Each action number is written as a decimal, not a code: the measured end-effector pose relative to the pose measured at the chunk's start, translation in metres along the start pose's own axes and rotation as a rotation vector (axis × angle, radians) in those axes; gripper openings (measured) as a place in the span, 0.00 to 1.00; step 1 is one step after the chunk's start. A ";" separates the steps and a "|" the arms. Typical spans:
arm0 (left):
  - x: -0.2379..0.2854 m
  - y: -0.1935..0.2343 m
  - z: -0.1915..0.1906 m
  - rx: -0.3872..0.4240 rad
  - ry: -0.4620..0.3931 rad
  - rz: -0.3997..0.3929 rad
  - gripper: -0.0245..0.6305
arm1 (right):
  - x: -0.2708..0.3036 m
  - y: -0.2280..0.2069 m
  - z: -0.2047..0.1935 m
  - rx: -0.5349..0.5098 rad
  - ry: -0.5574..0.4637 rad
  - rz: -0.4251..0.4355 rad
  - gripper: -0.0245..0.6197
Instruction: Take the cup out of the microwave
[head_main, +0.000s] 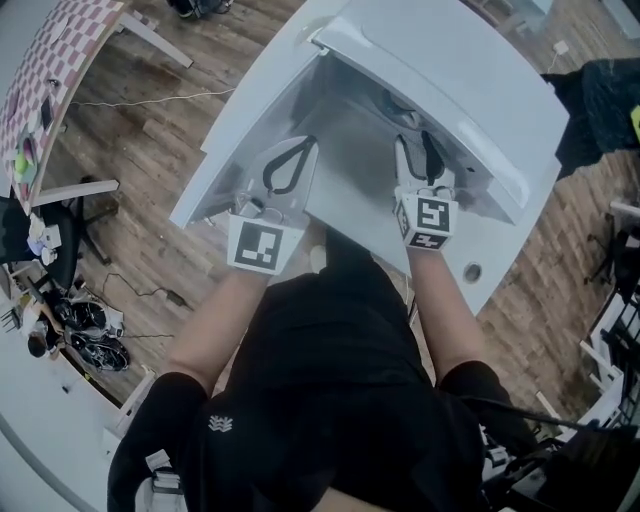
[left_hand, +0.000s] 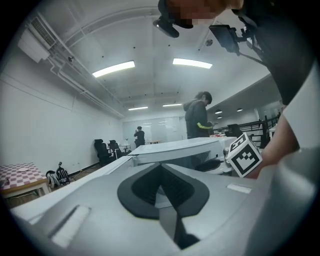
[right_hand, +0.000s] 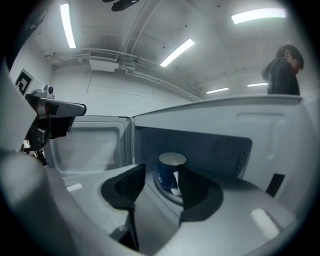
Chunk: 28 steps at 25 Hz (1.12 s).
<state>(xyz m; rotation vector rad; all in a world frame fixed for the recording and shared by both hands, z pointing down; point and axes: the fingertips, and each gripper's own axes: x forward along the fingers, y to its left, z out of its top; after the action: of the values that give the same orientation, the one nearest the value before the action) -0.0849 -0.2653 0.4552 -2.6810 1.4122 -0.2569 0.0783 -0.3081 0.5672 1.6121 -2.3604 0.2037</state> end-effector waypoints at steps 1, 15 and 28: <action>0.003 0.000 -0.004 -0.007 0.004 0.000 0.04 | 0.005 -0.001 -0.003 -0.006 0.002 -0.005 0.38; 0.038 0.003 -0.025 -0.007 0.041 -0.025 0.04 | 0.063 -0.015 -0.021 0.084 0.008 0.006 0.70; 0.060 0.018 -0.042 -0.041 0.089 -0.003 0.04 | 0.110 -0.035 -0.033 0.119 0.017 -0.030 0.75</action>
<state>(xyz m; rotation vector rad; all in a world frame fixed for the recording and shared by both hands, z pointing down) -0.0741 -0.3254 0.5000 -2.7368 1.4533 -0.3560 0.0779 -0.4098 0.6301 1.6909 -2.3503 0.3567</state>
